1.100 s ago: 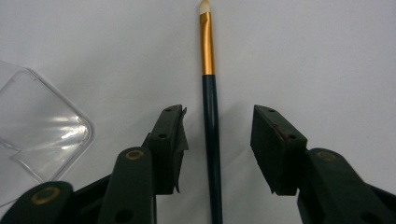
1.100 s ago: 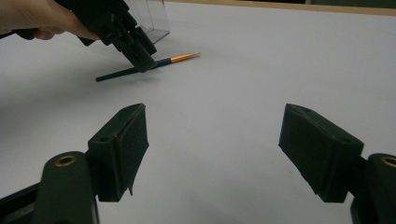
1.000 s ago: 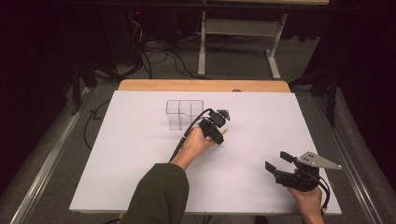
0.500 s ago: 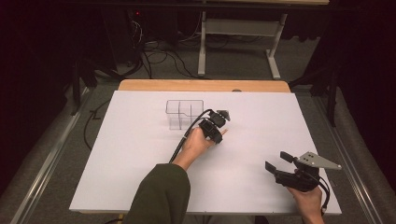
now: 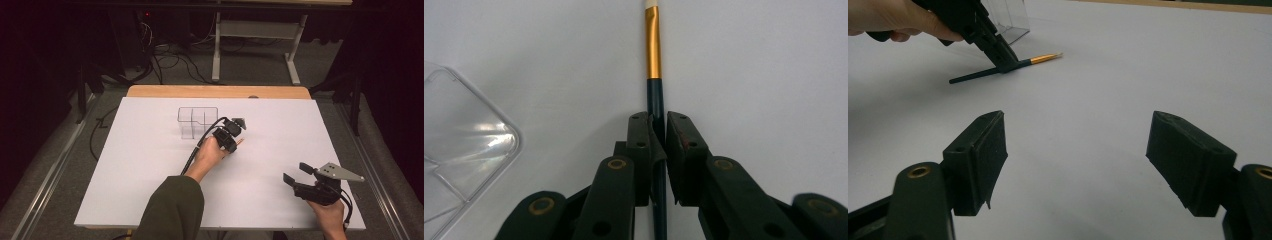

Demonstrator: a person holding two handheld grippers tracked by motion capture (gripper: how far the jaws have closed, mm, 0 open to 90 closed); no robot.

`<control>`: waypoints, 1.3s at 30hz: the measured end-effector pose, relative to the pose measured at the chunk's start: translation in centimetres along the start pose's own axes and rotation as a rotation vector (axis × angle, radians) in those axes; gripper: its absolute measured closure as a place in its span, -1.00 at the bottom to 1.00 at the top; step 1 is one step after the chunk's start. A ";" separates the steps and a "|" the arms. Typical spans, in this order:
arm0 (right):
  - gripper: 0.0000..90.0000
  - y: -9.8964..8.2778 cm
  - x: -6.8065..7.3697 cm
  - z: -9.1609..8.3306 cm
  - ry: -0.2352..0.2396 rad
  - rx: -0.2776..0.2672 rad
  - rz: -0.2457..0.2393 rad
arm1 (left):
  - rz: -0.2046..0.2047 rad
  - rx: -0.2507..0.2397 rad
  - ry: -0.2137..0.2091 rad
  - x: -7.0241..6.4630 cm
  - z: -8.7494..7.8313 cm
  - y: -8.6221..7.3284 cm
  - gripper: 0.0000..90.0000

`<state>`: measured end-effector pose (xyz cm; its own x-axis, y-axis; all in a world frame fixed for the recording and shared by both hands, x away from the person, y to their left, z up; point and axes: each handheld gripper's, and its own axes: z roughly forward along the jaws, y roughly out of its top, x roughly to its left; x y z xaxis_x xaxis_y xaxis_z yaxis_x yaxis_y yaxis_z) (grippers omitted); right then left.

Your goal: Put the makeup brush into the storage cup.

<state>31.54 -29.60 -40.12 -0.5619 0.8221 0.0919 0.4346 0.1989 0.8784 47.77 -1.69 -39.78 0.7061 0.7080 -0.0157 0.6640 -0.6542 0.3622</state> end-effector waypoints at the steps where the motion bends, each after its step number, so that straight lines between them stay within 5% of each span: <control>1: -0.43 0.0 0.0 0.0 -0.001 0.002 0.000 | -0.001 0.001 0.001 0.0 0.0 0.0 0.81; 24: -0.42 0.0 0.0 0.0 -0.006 0.001 -0.005 | 0.024 -0.015 0.019 0.1 -0.3 -0.2 0.84; 39: -0.42 0.0 0.0 0.0 -0.007 0.003 -0.005 | 0.030 -0.075 -0.004 0.1 -1.7 -0.5 0.84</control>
<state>31.51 -29.60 -40.14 -0.5595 0.8245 0.0843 0.4340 0.2048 0.8773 47.15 -0.84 -38.36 0.7265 0.6872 -0.0077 0.6223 -0.6530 0.4316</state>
